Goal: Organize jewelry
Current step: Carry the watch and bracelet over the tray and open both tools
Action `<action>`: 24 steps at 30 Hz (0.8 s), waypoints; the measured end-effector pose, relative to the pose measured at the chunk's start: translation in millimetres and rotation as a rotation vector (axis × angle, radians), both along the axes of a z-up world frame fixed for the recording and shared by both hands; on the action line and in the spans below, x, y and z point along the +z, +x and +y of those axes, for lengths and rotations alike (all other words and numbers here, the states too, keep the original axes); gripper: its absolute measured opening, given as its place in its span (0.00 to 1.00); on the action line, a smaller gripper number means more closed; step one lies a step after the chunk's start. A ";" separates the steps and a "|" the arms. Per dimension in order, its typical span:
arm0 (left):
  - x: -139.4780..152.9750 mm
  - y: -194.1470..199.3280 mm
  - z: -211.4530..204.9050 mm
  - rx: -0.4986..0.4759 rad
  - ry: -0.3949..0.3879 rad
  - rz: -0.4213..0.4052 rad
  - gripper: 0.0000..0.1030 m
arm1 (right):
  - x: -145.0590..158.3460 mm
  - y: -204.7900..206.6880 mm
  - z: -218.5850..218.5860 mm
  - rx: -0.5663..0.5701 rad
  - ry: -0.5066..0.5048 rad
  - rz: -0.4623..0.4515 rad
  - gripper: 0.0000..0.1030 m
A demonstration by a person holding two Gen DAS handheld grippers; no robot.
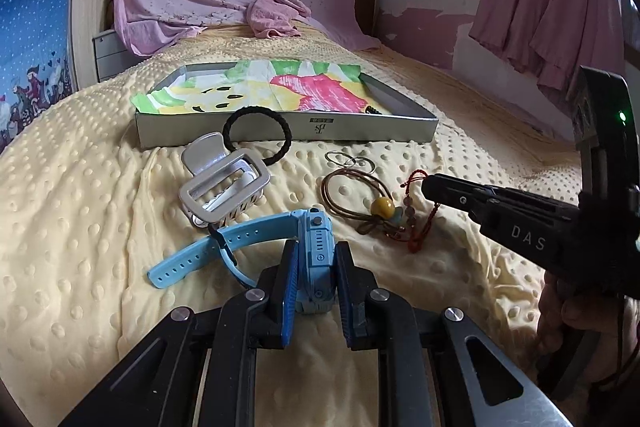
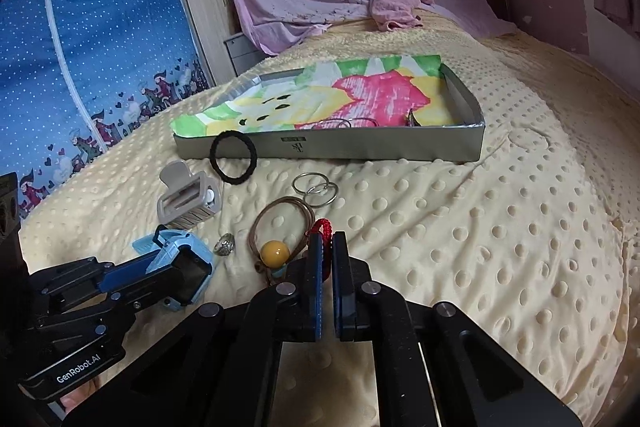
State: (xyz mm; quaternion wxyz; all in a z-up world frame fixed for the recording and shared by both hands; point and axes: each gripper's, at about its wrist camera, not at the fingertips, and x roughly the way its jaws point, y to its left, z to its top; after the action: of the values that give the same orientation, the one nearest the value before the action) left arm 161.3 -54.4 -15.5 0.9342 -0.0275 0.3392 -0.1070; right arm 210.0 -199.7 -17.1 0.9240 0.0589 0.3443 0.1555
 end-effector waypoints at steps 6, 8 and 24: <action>6.8 -2.2 2.2 -0.001 -0.064 -0.020 0.16 | 10.4 -11.3 -7.3 -0.020 0.017 -0.065 0.04; 10.0 -1.9 0.9 -0.017 -0.082 -0.030 0.16 | 15.0 -14.6 -9.5 -0.031 0.019 -0.086 0.04; 36.7 36.9 6.1 -0.029 -0.173 -0.103 0.16 | 35.9 -8.6 -14.0 -0.055 0.003 -0.164 0.04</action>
State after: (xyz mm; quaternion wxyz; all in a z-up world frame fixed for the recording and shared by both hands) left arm 198.3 -48.3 21.2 0.9429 -0.0977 0.2805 -0.1505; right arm 201.4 -213.7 18.8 0.9530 0.0567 0.2653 0.1347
